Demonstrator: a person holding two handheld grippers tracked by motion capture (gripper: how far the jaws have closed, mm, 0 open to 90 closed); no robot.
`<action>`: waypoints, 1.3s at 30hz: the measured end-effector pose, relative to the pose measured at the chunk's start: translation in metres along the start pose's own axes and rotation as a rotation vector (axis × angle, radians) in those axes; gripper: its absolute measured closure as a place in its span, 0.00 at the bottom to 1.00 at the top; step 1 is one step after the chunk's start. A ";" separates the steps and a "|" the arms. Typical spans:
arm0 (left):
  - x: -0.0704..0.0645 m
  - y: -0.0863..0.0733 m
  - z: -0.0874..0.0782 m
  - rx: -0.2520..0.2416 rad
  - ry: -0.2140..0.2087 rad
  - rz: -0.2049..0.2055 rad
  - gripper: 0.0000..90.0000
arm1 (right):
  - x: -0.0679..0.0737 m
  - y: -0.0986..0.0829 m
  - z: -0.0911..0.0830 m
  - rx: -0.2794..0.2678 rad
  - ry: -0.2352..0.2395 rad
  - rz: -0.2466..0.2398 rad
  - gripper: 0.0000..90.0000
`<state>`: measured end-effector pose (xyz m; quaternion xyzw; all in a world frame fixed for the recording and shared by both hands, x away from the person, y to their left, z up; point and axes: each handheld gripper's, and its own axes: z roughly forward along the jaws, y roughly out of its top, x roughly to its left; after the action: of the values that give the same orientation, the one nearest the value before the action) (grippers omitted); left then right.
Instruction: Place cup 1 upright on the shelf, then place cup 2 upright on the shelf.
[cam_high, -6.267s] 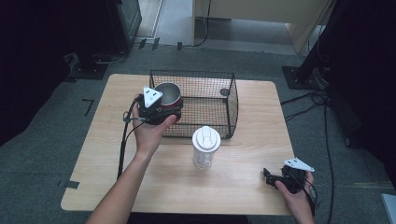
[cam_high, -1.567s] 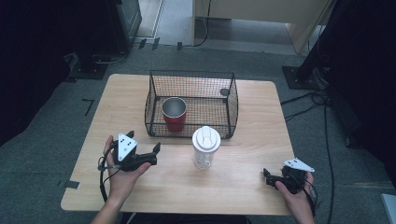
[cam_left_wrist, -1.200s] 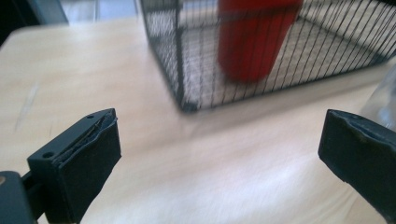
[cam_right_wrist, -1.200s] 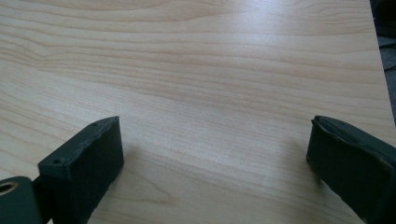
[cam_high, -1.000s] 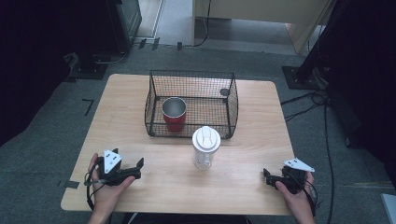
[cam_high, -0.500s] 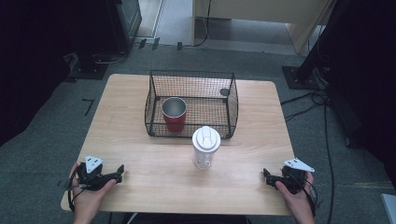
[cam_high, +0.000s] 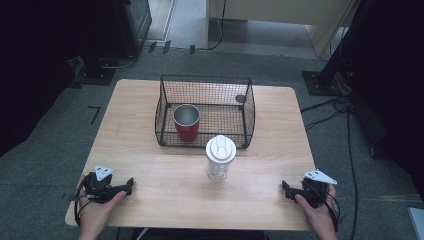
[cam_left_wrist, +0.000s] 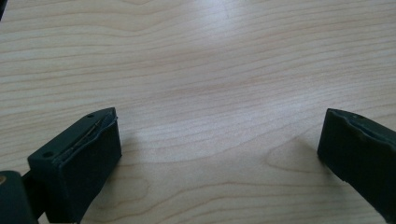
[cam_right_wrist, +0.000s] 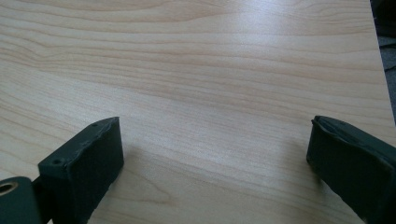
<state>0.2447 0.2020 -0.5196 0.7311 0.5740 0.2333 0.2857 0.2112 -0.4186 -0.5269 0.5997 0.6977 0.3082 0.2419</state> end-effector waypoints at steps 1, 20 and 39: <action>0.000 0.000 0.000 0.000 0.000 0.000 0.00 | 0.000 0.000 0.000 0.000 0.000 0.000 0.04; 0.000 0.000 0.000 0.000 -0.001 0.000 0.00 | -0.002 0.001 0.001 0.002 0.007 -0.010 0.04; -0.006 0.005 0.004 0.001 0.025 -0.028 0.00 | 0.017 0.021 -0.029 -0.089 0.055 -0.027 0.04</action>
<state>0.2498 0.1946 -0.5196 0.7202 0.5876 0.2382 0.2816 0.2024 -0.4041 -0.4915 0.5701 0.6978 0.3520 0.2532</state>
